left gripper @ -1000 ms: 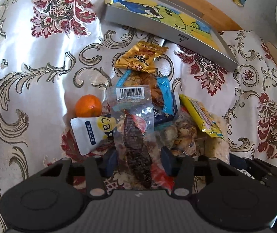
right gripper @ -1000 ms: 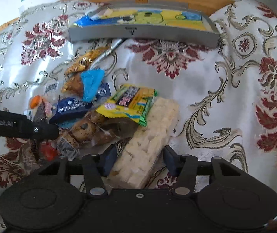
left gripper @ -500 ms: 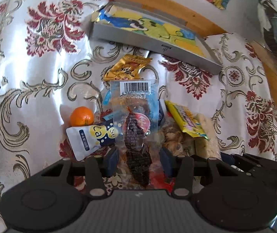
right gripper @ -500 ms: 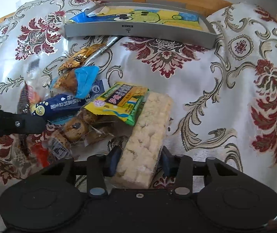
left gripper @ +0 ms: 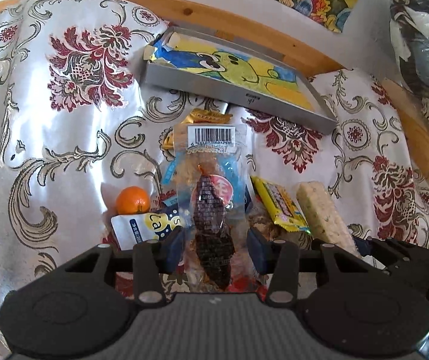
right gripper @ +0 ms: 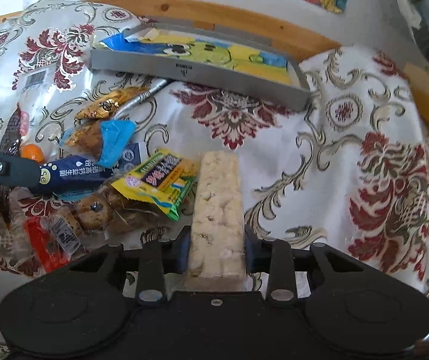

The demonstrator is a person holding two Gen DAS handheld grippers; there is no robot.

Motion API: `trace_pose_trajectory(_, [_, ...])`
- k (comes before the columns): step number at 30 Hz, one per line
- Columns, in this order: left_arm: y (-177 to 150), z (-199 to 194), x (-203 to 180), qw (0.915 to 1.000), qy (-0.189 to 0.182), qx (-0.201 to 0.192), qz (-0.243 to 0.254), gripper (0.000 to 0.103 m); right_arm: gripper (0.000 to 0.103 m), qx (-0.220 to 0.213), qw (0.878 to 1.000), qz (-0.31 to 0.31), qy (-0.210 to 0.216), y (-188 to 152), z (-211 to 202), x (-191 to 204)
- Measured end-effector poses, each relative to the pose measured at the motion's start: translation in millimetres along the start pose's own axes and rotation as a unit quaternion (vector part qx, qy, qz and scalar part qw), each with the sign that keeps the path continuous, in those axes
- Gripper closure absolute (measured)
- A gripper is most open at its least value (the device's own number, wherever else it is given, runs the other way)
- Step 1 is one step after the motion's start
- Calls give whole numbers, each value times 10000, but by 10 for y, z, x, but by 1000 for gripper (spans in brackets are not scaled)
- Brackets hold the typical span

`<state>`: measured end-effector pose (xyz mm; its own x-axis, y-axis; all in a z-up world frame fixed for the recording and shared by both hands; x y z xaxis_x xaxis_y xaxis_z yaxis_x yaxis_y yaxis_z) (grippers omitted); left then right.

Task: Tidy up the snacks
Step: 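Lift and carry the jerky packet and rice bar with both tools over the grey tray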

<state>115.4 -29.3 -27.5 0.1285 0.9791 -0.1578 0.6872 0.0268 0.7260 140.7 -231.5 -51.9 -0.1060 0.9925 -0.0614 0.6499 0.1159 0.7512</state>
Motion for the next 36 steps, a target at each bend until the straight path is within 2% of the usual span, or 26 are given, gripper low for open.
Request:
trace_pose_trajectory(5, [50, -18, -3, 9999, 63, -114, -14, 54, 68, -332, 9993, -179, -36, 34, -91, 43])
trace_pose_trajectory(10, [195, -6, -17, 9997, 70, -224, -85, 54, 68, -933, 9949, -380, 52, 106, -248, 92])
trace_pose_trajectory(16, [459, 80, 29, 9993, 212, -257, -173, 54, 68, -1752, 9828, -573, 112, 336, -323, 100])
trace_pose_trajectory(22, [936, 180, 5, 9980, 389, -482, -103, 54, 68, -2327, 9722, -110, 248, 788, -76, -17])
trace_pose_trajectory(26, [1319, 276, -62, 9967, 488, -637, -122, 54, 68, -2565, 9638, 358, 632, 1067, 128, -141])
trace_pose_trajectory(29, [1616, 406, -113, 9959, 522, -707, -196, 54, 67, -2823, 9551, 504, 740, 1239, 248, -237])
trace_pose_trajectory(36, [2219, 892, -202, 9928, 674, -901, -402, 54, 67, -2990, 9491, 683, 723, 1650, 756, -511])
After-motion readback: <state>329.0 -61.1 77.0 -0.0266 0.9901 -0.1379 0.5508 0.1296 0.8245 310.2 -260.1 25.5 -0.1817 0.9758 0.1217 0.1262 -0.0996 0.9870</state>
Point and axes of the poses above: each gripper's, at about its wrist camera, not at the fingertips, and z roughly the way its jaws point, x to its left, y to its top, the point moved 3 cm from there along z, roughly the way its jaws point, and after that the axes turned 12 degrees about z, right-handed, at the moved point
